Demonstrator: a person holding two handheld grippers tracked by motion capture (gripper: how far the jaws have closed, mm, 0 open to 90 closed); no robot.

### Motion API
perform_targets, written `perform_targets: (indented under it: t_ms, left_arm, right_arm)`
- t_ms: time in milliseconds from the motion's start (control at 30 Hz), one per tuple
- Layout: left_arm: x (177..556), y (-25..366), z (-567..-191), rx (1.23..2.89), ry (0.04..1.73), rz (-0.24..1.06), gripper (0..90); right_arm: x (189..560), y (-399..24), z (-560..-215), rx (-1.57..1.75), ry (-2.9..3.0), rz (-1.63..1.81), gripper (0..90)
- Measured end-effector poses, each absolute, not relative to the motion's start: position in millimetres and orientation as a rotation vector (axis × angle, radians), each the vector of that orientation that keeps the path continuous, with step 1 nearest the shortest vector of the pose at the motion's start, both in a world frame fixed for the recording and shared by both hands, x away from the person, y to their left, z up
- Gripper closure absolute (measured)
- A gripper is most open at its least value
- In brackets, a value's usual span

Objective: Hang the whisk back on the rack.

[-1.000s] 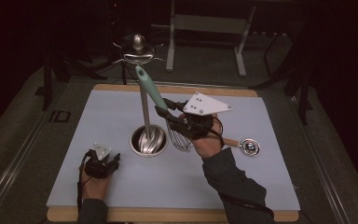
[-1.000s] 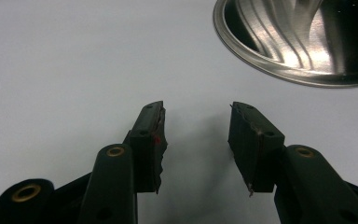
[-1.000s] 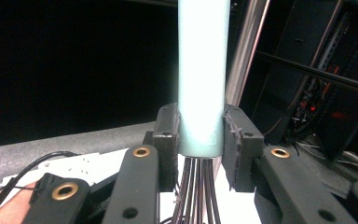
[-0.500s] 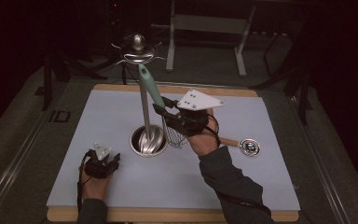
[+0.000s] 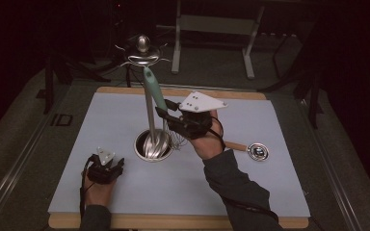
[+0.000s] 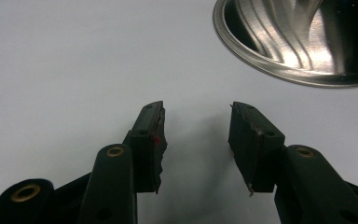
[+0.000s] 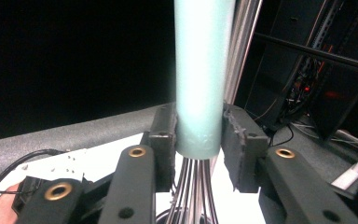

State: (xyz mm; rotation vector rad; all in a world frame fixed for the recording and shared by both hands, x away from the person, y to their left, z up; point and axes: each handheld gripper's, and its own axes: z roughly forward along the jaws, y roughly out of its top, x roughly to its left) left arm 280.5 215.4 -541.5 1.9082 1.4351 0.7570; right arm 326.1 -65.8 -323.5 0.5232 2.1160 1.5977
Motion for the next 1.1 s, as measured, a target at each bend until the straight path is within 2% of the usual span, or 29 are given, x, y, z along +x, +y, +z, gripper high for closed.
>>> perform_targets:
  t_ms: [1100]
  left_arm:
    - [280.4,215.5,-541.4,1.911,1.434,0.758,55.6]
  right_arm:
    - [330.5,-60.5,-325.5,0.554,2.148,1.616,67.9]
